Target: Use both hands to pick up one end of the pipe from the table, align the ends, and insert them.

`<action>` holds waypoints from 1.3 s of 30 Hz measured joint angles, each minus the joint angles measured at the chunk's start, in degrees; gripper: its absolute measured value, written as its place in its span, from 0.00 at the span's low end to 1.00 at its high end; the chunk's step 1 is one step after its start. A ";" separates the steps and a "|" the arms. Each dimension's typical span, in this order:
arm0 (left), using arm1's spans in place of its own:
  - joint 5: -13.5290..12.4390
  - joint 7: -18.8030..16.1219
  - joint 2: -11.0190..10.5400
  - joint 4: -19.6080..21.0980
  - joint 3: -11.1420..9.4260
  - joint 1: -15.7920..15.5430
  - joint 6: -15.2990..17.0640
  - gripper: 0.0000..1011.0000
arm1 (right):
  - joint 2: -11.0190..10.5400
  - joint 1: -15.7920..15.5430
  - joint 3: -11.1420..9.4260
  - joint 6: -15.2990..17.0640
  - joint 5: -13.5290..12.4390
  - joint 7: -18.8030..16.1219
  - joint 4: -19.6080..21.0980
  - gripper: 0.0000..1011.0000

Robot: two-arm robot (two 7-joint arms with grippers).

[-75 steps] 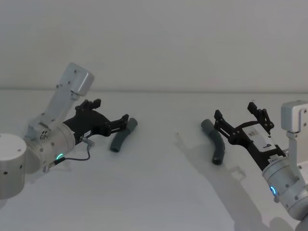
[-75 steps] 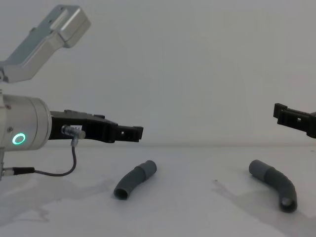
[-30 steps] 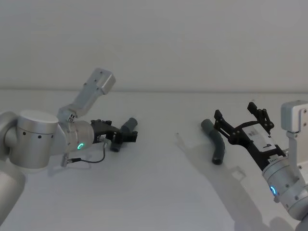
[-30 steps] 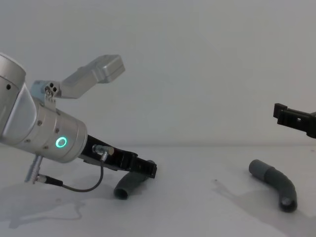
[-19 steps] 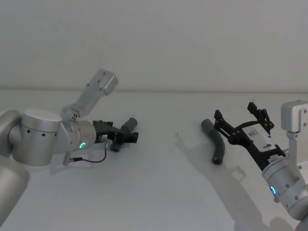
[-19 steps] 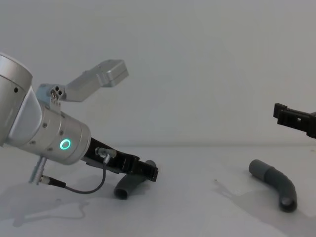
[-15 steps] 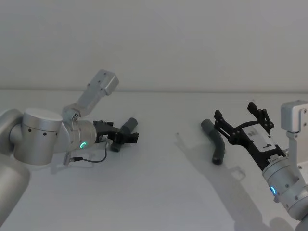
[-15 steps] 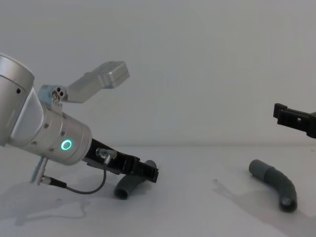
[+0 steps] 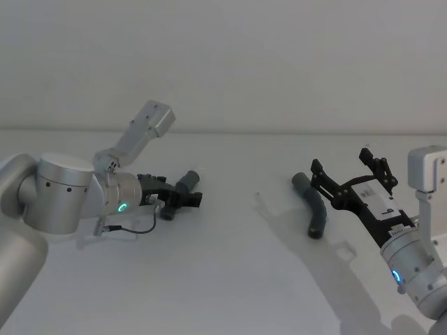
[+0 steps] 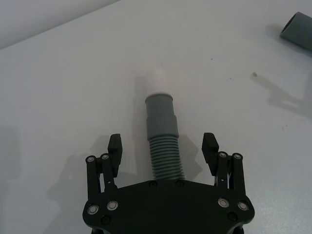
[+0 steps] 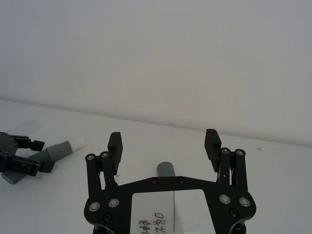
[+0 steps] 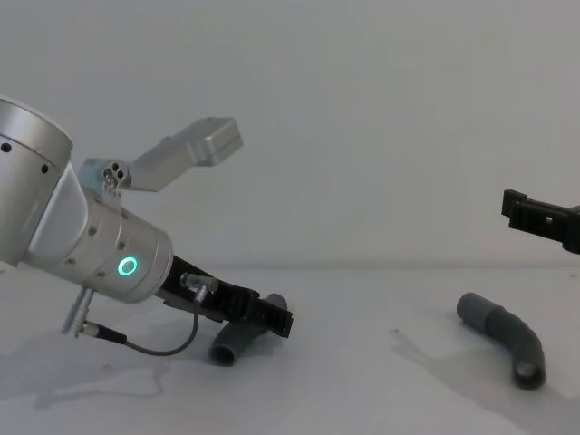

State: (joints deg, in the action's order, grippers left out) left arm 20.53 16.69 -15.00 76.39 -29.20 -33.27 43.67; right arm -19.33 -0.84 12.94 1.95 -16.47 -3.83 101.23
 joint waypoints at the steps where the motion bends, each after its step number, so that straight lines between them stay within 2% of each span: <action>1: -0.03 0.08 0.03 -0.09 -0.03 -0.06 0.00 0.99 | 0.00 0.00 0.00 0.00 0.00 0.00 0.00 0.99; 19: -0.63 1.97 0.15 -1.33 -0.71 -1.08 0.00 0.97 | 0.00 0.00 0.00 0.00 0.00 0.00 0.00 0.99; 26: -0.71 2.23 0.19 -1.50 -0.80 -1.22 0.04 0.83 | 0.00 0.00 0.00 0.00 0.00 0.00 0.00 0.99; 29: -0.73 2.34 0.19 -1.55 -0.82 -1.28 0.06 0.72 | 0.00 0.00 0.00 0.00 0.00 0.00 0.00 0.99; 30: -0.73 2.34 0.19 -1.55 -0.82 -1.28 0.06 0.72 | 0.00 0.00 0.00 0.00 0.00 0.00 0.00 0.99; 31: -0.74 2.37 0.19 -1.57 -0.83 -1.30 0.07 0.67 | 0.00 0.00 0.00 0.00 0.00 0.00 0.00 0.99; 39: -0.80 2.46 0.19 -1.63 -0.88 -1.35 0.12 0.41 | 0.00 0.00 0.00 0.00 0.00 0.00 0.00 0.99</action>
State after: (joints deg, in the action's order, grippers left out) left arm 19.73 19.15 -14.81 74.75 -30.08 -34.62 43.79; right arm -19.34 -0.84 12.94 1.95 -16.46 -3.83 101.23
